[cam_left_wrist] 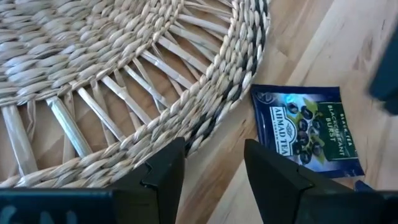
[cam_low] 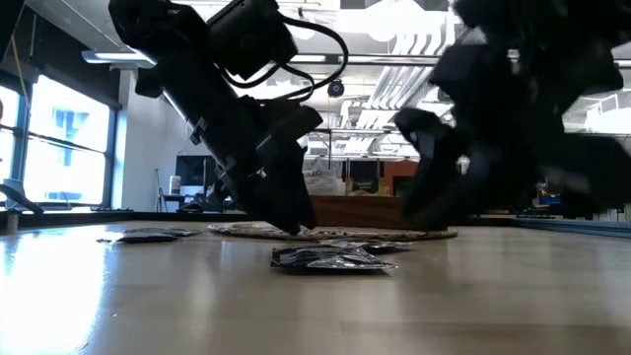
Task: Pick & Place Tea
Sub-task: Put the purple tea bag into the right section of the wooden organizer
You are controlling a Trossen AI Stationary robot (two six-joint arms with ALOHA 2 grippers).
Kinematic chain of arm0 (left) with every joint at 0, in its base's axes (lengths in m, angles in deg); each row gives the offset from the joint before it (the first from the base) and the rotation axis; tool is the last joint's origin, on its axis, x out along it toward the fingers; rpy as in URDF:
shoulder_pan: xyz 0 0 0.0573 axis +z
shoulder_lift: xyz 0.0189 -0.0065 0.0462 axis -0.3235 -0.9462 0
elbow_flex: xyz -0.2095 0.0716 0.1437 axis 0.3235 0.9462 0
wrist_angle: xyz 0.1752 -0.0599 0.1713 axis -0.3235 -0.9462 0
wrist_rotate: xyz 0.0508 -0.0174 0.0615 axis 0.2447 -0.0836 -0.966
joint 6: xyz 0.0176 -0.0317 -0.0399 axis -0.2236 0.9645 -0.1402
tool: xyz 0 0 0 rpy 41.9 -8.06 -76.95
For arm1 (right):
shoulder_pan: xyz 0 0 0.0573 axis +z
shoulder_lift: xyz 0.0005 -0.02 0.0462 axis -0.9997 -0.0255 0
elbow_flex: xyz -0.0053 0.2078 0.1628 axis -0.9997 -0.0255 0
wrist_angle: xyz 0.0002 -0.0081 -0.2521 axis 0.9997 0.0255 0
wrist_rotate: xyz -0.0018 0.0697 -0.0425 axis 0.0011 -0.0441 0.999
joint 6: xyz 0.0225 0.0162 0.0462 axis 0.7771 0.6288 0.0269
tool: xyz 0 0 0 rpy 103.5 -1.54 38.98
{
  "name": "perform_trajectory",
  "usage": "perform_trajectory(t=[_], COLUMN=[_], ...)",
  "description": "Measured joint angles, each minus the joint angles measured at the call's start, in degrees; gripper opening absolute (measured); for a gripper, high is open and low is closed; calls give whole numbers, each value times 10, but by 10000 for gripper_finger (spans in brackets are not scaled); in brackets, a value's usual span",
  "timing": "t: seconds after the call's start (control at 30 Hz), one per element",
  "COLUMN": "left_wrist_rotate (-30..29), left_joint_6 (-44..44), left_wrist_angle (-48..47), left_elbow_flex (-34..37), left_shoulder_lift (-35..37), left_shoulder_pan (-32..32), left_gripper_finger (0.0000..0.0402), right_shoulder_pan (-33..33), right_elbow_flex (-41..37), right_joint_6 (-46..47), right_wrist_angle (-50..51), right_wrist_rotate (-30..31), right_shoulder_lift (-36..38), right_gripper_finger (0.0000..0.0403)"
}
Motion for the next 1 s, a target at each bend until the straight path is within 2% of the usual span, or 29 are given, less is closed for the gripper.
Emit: perform_trajectory(t=[0.2,0.37,0.57,0.73,1.0], left_wrist_rotate=[-6,10,25,37,72], left_joint_6=[2,4,3,2,3], left_wrist_angle=[-2,0,26,30,42], left_elbow_flex=[0,0,-1,-1,0], left_shoulder_lift=[0,-3,-17,-18,-18], left_shoulder_pan=[-2,-1,-2,-2,-2], left_gripper_finger=[166,166,166,166,166], right_shoulder_pan=[-1,0,-4,-7,-20], right_elbow_flex=[1,1,2,11,22], right_joint_6=[-35,-76,-102,-99,-96], right_wrist_angle=[-61,-92,-94,-99,-97], right_wrist_rotate=[47,69,64,35,77], right_shoulder_lift=[-56,-71,-71,-73,-73], right_gripper_finger=[124,124,124,124,123])
